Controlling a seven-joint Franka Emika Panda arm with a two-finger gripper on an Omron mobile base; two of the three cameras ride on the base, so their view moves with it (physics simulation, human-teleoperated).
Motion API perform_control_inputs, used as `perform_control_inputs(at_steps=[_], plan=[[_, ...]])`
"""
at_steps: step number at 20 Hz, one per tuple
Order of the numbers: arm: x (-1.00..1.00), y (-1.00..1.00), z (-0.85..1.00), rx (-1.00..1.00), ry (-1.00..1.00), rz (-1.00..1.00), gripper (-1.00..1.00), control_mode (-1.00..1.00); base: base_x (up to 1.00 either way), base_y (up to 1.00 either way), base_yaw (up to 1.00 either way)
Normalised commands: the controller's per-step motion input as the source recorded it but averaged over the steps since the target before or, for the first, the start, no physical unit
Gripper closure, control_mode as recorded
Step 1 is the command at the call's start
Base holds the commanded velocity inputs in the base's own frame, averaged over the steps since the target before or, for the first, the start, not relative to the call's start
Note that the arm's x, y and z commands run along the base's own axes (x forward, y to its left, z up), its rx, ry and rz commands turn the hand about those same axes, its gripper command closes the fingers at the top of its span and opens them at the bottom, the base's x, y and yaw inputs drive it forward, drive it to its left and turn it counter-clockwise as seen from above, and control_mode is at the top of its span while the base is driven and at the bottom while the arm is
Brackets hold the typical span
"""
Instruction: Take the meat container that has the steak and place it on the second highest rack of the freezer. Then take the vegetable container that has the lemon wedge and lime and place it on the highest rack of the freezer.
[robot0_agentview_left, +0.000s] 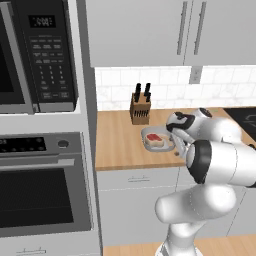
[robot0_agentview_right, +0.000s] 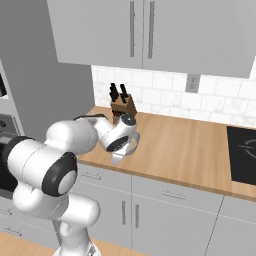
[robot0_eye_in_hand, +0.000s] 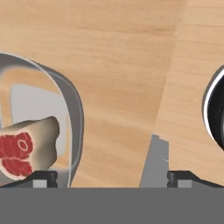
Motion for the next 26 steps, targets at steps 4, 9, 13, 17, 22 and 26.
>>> perform_control_inputs(at_steps=[4,9,13,17,22,26], plan=[[0.3,-0.05,-0.24,0.05,0.03,0.0,-1.0,-1.0,0.0,0.0,0.0],[0.28,-0.06,-0.29,0.04,0.02,0.0,-1.0,-1.0,0.0,0.0,0.0],[0.4,-0.04,-0.28,0.01,0.04,0.0,-1.0,-1.0,0.0,0.0,0.0],[0.52,0.0,-0.28,0.0,0.06,0.0,-1.0,-1.0,0.0,0.0,0.0],[0.25,-0.03,-0.31,0.0,0.03,-0.01,1.0,-1.0,0.0,0.0,0.0],[-0.7,-0.39,-0.34,0.0,-0.01,0.0,1.0,-1.0,0.0,0.0,0.0]])
